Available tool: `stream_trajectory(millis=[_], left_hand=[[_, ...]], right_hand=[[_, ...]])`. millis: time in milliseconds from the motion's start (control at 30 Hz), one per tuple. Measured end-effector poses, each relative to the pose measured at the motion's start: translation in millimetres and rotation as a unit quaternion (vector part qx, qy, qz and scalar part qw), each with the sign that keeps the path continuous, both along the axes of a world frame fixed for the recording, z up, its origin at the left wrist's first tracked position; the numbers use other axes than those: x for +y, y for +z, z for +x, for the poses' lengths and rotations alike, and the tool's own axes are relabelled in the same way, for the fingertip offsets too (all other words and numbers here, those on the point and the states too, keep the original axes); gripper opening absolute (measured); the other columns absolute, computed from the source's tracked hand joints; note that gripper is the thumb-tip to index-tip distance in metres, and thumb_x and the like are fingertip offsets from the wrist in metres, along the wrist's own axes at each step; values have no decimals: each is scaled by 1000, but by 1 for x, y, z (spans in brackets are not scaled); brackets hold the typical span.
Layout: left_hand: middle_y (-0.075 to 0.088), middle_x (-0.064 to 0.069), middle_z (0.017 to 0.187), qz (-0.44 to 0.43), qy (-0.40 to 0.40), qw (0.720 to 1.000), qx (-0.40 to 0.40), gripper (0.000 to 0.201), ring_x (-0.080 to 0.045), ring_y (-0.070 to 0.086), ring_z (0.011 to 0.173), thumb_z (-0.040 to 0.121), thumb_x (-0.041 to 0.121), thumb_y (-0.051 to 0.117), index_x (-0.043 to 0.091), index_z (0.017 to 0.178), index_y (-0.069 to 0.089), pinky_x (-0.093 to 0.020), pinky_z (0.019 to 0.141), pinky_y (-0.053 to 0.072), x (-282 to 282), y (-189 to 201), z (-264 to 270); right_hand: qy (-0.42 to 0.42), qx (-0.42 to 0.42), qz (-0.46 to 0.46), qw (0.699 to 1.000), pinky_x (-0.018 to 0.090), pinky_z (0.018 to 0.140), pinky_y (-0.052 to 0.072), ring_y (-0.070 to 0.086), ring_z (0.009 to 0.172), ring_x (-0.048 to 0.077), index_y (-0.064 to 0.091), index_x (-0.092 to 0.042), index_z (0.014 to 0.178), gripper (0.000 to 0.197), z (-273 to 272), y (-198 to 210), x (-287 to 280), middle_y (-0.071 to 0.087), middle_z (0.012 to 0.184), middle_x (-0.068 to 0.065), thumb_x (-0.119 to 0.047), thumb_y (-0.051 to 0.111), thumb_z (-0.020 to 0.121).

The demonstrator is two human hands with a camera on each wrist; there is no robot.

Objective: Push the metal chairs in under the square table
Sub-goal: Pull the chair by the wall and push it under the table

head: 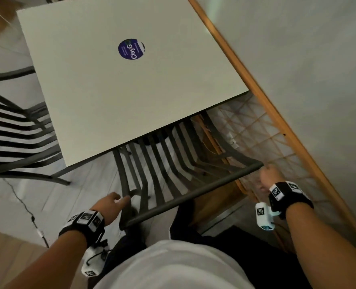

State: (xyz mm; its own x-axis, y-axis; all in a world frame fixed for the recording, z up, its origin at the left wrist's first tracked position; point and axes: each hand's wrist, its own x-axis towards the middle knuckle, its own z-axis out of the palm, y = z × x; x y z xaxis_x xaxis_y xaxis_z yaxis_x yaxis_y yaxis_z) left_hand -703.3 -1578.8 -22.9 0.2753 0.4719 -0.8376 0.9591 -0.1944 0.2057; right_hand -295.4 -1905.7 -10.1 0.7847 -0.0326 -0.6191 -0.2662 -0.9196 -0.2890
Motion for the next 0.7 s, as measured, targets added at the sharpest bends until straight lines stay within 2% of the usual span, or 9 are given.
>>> stream_trajectory(millis=[100,200,300,400,500,567,600,633,700], left_hand=[[71,-6,96,-43,22,999,16,52,-20,70,74,87,67,53,24,116,51,-32,66,55,-28,1,8],[67,-9,98,-35,40,998,32,53,-25,66,73,91,51,53,13,128,49,-36,73,56,-45,-3,18],[61,-18,107,-43,51,997,46,52,-29,58,79,96,30,48,10,143,38,-33,71,46,-53,-6,25],[64,-23,119,-62,63,995,38,56,-35,62,88,95,25,46,15,148,31,-37,79,52,-60,-2,37],[67,-22,113,-70,60,994,50,53,-33,61,80,91,29,49,14,141,37,-44,81,57,-67,-10,52],[66,-21,105,-81,44,994,60,48,-31,61,67,93,25,49,8,137,40,-41,67,60,-79,-10,68],[64,-19,102,-79,23,995,59,47,-27,60,62,95,21,48,5,138,40,-35,56,57,-86,-8,76],[60,-18,104,-79,2,995,54,45,-26,61,64,97,19,49,4,138,42,-32,54,54,-93,-8,84],[52,-21,126,-92,-76,991,58,38,-33,66,91,97,20,52,7,133,53,-38,79,58,-102,-9,93]], right_hand=[[-66,29,91,993,24,37,46,61,42,27,48,-15,119,31,13,-10,2,69,83,25,-25,29,96],[-67,63,147,985,22,38,44,58,43,26,53,-17,116,32,21,-2,8,66,80,28,-19,31,92],[-57,80,160,982,25,44,43,53,47,26,56,-19,104,21,26,5,14,59,71,20,-23,40,91],[-8,39,143,989,28,44,45,47,45,22,59,-16,91,16,38,1,12,54,62,13,-29,50,95],[9,5,94,995,28,46,49,50,51,21,61,-20,93,16,66,1,11,56,69,10,-30,49,94],[1,-8,66,998,29,47,50,52,48,24,62,-14,88,22,89,2,12,58,70,10,-30,48,92],[2,-22,54,998,31,48,49,52,46,26,61,-11,83,26,100,4,14,59,69,12,-31,47,90],[15,-32,40,999,32,48,49,53,46,28,61,-9,79,30,110,4,14,60,68,14,-34,46,87],[77,-35,10,996,34,51,48,60,53,34,62,-11,76,38,125,5,16,63,69,19,-44,46,83]])
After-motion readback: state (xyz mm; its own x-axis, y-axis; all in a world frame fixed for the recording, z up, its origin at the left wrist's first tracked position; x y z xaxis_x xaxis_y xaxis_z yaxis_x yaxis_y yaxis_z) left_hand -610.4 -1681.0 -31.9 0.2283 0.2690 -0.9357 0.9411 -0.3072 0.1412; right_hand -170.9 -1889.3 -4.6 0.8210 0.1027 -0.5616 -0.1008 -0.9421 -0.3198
